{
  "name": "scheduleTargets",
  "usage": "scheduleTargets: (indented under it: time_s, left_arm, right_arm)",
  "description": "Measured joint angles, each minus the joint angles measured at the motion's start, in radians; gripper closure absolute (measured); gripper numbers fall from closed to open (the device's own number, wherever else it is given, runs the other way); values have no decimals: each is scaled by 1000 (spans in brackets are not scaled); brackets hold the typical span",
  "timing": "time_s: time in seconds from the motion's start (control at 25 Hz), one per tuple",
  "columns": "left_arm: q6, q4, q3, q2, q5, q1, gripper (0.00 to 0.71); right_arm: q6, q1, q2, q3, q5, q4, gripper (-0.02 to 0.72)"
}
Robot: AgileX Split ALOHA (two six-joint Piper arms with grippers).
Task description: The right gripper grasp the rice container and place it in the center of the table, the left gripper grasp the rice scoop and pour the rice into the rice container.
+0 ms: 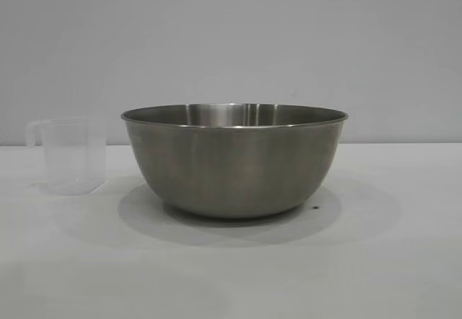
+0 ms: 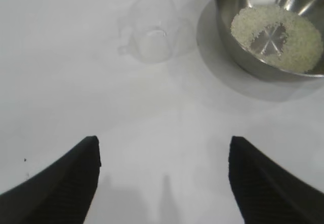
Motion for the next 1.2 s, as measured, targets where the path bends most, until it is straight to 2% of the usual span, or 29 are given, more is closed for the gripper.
scheduleTargets:
  time_s: [0.32, 0.48, 0.72, 0.92, 1.2]
  left_arm:
    - [2, -13, -5, -281, 351, 0, 240]
    - [2, -27, -5, -443, 440, 0, 240]
    - [2, 1, 2, -610, 388, 0, 240]
    - [4, 22, 69, -622, 319, 0, 240]
    - [28, -28, 105, -622, 331, 0, 240]
  right_arm:
    - [0, 0, 0, 0, 0, 0, 160]
    - [0, 0, 0, 0, 0, 0, 160]
    - [0, 0, 0, 0, 0, 0, 160]
    - [0, 0, 0, 0, 0, 0, 160]
    - [0, 0, 0, 0, 0, 0, 160]
